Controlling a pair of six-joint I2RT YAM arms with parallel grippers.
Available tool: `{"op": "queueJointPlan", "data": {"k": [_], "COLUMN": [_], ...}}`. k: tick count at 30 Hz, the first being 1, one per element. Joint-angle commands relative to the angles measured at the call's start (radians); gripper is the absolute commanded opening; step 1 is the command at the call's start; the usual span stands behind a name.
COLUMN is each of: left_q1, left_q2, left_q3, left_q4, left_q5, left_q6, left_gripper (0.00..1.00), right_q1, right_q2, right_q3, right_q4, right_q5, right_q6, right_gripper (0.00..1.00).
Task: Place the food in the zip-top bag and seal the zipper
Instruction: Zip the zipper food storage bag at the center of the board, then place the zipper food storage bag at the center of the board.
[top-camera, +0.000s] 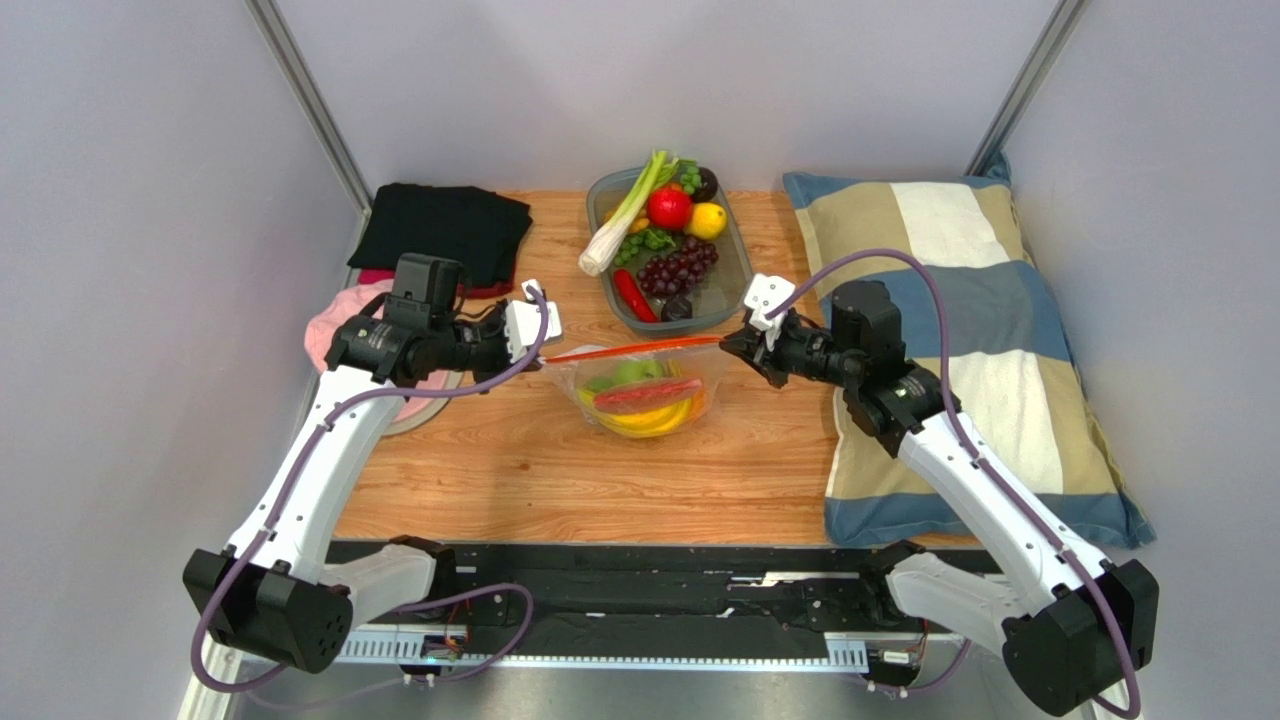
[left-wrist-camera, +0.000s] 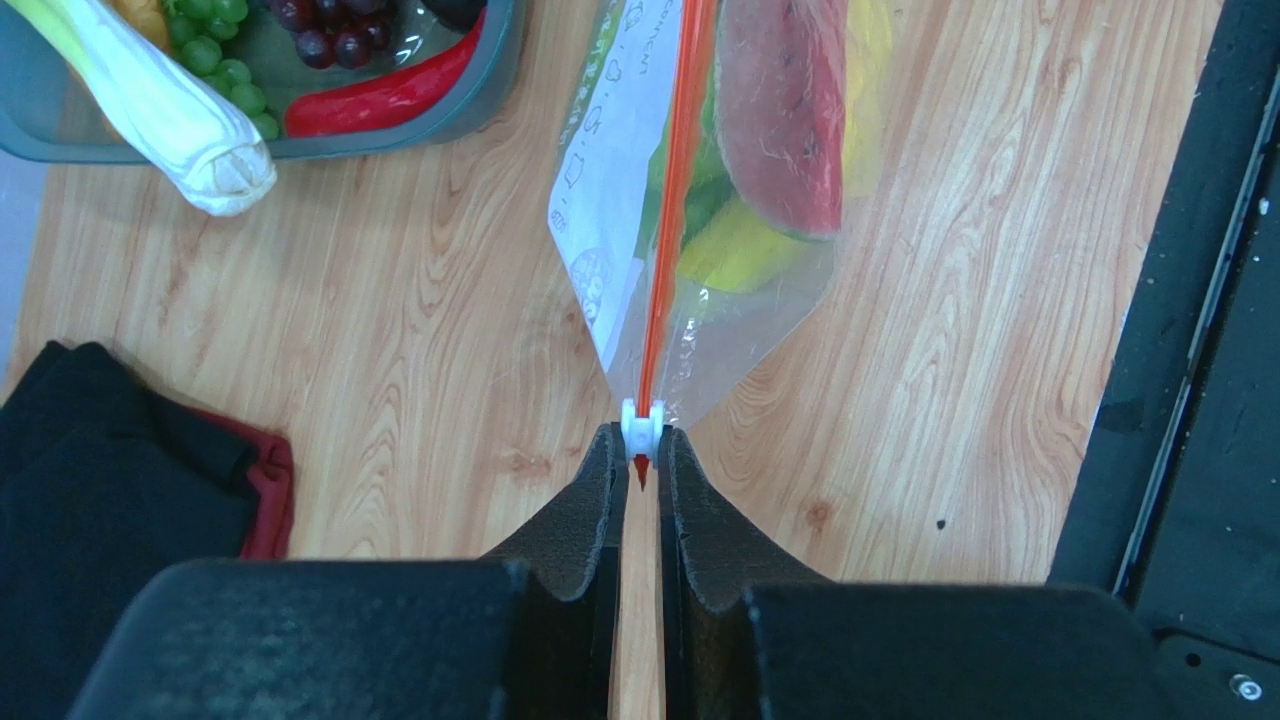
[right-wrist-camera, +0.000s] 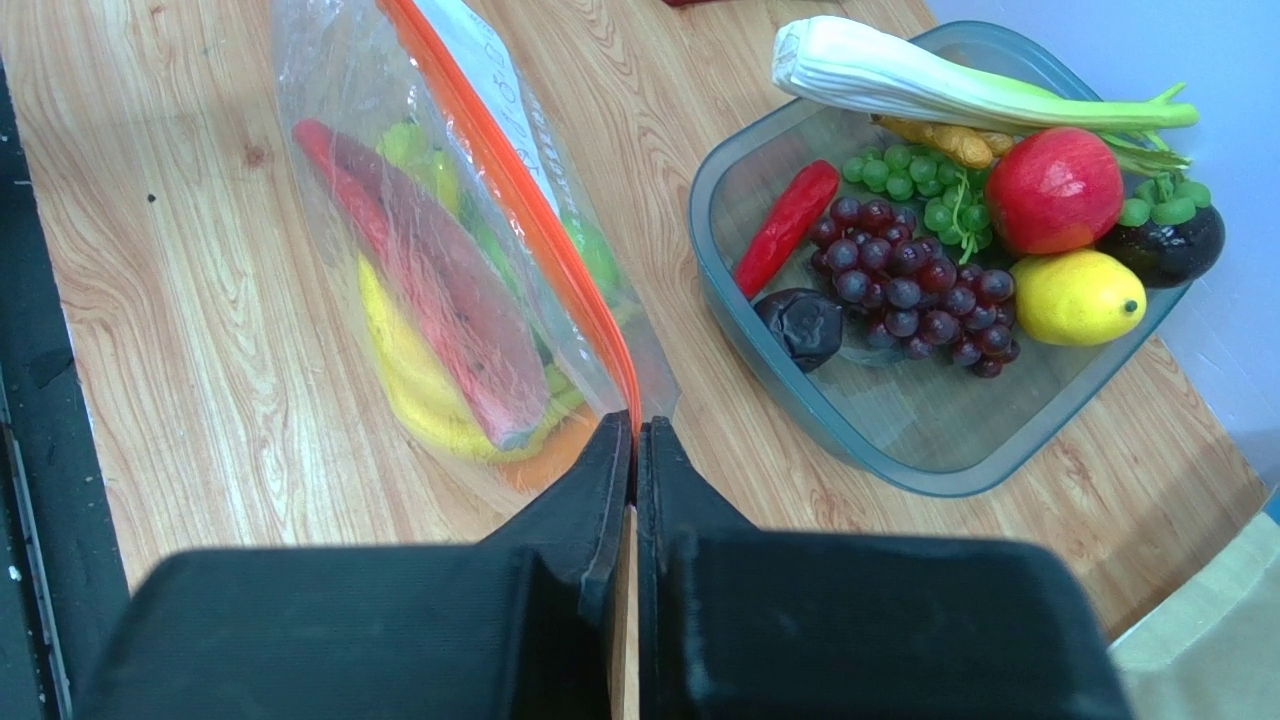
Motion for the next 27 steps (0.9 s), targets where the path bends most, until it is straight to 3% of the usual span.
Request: {"op": "queueJointPlan", "data": {"k": [1,14,18,24,26,27], "left_q1": [0.03,0.033,0.033,0.03,0.011,-0.007], "left_q2": [-0.017,0.155,0.114,-0.004,-0.034,-0.04], "left_q3": [0.002,0.274,0.216,0.01,-0.053,-0.07], "left_q4": [-0.009,0.059,0.055,0.04,-0.009,-0.042], "left_q5": [-0.076,-0.004,0.015,0.044,0.073,0.097], "left_q6": [0.028,-0.084,-0.049,-0.027,-0.027,-0.008], "left_gripper": [0.0,0.0,0.0,0.0,0.07,0.15], "right_q1": [-0.021,-0.027,-0.026,0.025,0.081,0.101], "right_q2": [-0.018,0.126,0.088,-0.05,-0.085,-0.116], "right_q3": [0.021,0.24,0.226,0.042,-0.039,-0.056], "right_q4": [-0.013,0.015,-0.048,-0.279,-0.365,-0.399], "right_q5": [0.048,0.054,-0.004,-0.139,-0.142,-0.142], "right_q6": [-0.05,-0.114,-0.186,-0.296,-0.333,-0.347], "right_gripper": [0.0,0.0,0.0,0.0,0.0,0.06]}}
